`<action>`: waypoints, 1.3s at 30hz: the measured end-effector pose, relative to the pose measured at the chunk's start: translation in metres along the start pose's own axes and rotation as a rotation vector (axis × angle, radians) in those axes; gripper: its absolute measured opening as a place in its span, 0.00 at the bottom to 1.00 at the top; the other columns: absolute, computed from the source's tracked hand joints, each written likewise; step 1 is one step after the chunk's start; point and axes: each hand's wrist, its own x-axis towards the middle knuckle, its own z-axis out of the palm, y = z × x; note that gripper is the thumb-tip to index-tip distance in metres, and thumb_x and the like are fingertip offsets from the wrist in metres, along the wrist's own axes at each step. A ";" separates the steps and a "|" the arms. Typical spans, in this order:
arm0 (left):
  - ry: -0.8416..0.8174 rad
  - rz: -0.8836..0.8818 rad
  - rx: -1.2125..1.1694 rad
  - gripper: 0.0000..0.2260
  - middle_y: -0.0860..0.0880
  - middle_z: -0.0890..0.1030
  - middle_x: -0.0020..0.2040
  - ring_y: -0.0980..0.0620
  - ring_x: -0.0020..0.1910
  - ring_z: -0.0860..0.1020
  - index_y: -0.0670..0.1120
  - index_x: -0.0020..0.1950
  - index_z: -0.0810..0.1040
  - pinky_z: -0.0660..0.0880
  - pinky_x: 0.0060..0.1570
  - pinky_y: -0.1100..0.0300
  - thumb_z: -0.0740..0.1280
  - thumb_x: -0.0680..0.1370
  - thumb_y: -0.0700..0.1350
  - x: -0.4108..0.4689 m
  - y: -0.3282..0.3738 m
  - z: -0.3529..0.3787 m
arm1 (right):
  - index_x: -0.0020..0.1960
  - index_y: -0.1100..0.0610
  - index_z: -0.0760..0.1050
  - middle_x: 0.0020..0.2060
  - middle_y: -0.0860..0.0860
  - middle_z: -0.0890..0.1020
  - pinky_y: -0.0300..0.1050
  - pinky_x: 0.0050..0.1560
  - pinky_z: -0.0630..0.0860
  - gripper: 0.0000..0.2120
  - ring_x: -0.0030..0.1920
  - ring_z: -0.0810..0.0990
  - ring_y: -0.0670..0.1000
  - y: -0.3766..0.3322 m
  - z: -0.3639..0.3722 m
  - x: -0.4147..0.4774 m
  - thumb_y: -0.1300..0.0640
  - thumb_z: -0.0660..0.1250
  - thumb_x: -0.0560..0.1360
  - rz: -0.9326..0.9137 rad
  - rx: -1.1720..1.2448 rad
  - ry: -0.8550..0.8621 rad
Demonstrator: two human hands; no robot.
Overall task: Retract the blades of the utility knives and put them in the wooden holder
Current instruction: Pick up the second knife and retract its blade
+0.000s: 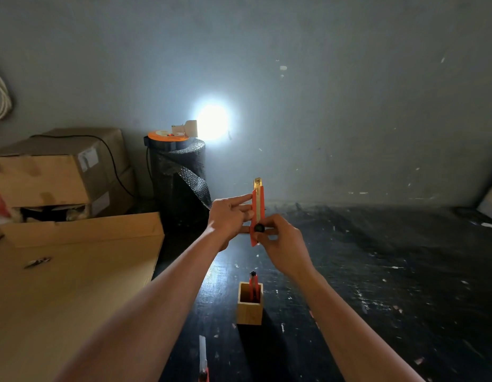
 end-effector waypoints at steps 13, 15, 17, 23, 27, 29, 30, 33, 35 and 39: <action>0.013 0.009 -0.002 0.23 0.40 0.88 0.55 0.38 0.51 0.88 0.43 0.67 0.83 0.83 0.53 0.36 0.66 0.77 0.25 0.011 -0.003 0.005 | 0.61 0.49 0.73 0.52 0.42 0.79 0.28 0.45 0.72 0.13 0.49 0.77 0.42 0.003 -0.004 0.009 0.52 0.69 0.78 -0.038 0.043 0.012; 0.026 0.014 0.003 0.22 0.41 0.88 0.54 0.40 0.51 0.88 0.45 0.65 0.84 0.83 0.53 0.36 0.68 0.77 0.25 0.013 -0.004 0.003 | 0.60 0.50 0.75 0.54 0.45 0.82 0.33 0.50 0.75 0.11 0.50 0.77 0.42 0.004 -0.003 0.010 0.56 0.70 0.78 -0.059 0.017 -0.019; 0.030 0.014 0.003 0.22 0.41 0.88 0.54 0.40 0.51 0.88 0.45 0.66 0.83 0.83 0.53 0.36 0.67 0.77 0.25 0.013 -0.004 0.004 | 0.56 0.52 0.76 0.54 0.48 0.82 0.34 0.49 0.74 0.08 0.50 0.78 0.43 0.004 -0.003 0.012 0.56 0.70 0.78 -0.042 0.010 -0.004; 0.034 0.008 -0.018 0.22 0.41 0.88 0.55 0.40 0.50 0.88 0.44 0.67 0.83 0.84 0.52 0.36 0.67 0.77 0.25 0.016 -0.002 0.005 | 0.58 0.50 0.75 0.51 0.42 0.81 0.26 0.43 0.70 0.10 0.45 0.78 0.40 0.005 -0.002 0.015 0.55 0.70 0.77 -0.056 0.028 -0.006; 0.036 0.001 -0.014 0.23 0.41 0.88 0.54 0.40 0.51 0.88 0.44 0.67 0.82 0.84 0.52 0.37 0.66 0.77 0.25 0.017 -0.004 0.004 | 0.57 0.53 0.74 0.51 0.44 0.80 0.28 0.44 0.70 0.09 0.49 0.77 0.42 0.008 -0.001 0.019 0.54 0.69 0.78 -0.040 0.015 0.008; 0.034 -0.003 -0.023 0.23 0.42 0.89 0.53 0.40 0.50 0.88 0.43 0.67 0.83 0.84 0.51 0.38 0.66 0.77 0.24 0.017 -0.005 0.005 | 0.60 0.52 0.73 0.51 0.41 0.78 0.29 0.45 0.70 0.13 0.48 0.77 0.42 0.008 0.000 0.018 0.53 0.69 0.78 -0.041 0.034 -0.008; 0.034 -0.002 -0.026 0.23 0.42 0.89 0.53 0.40 0.50 0.88 0.43 0.67 0.83 0.84 0.51 0.38 0.66 0.77 0.24 0.018 -0.005 0.005 | 0.61 0.51 0.73 0.51 0.41 0.78 0.29 0.46 0.72 0.13 0.48 0.77 0.42 0.009 0.000 0.017 0.54 0.69 0.78 -0.052 0.040 -0.017; 0.039 0.008 -0.016 0.23 0.42 0.88 0.54 0.41 0.50 0.88 0.44 0.67 0.83 0.84 0.52 0.38 0.67 0.77 0.24 0.019 -0.004 0.003 | 0.59 0.50 0.75 0.53 0.45 0.81 0.31 0.49 0.73 0.10 0.49 0.77 0.41 0.011 0.000 0.019 0.57 0.68 0.79 -0.072 0.007 -0.021; 0.038 0.015 -0.004 0.23 0.42 0.88 0.54 0.41 0.50 0.88 0.44 0.67 0.83 0.84 0.52 0.38 0.67 0.77 0.25 0.019 -0.004 0.004 | 0.57 0.52 0.74 0.51 0.44 0.80 0.27 0.44 0.70 0.09 0.48 0.77 0.41 0.009 -0.001 0.021 0.54 0.69 0.78 -0.053 0.017 0.000; 0.048 0.017 -0.001 0.23 0.42 0.88 0.54 0.41 0.51 0.88 0.44 0.67 0.83 0.84 0.52 0.37 0.67 0.76 0.24 0.020 -0.004 0.004 | 0.59 0.49 0.74 0.50 0.40 0.79 0.27 0.45 0.72 0.12 0.46 0.77 0.40 0.009 -0.001 0.020 0.54 0.70 0.77 -0.069 0.038 0.001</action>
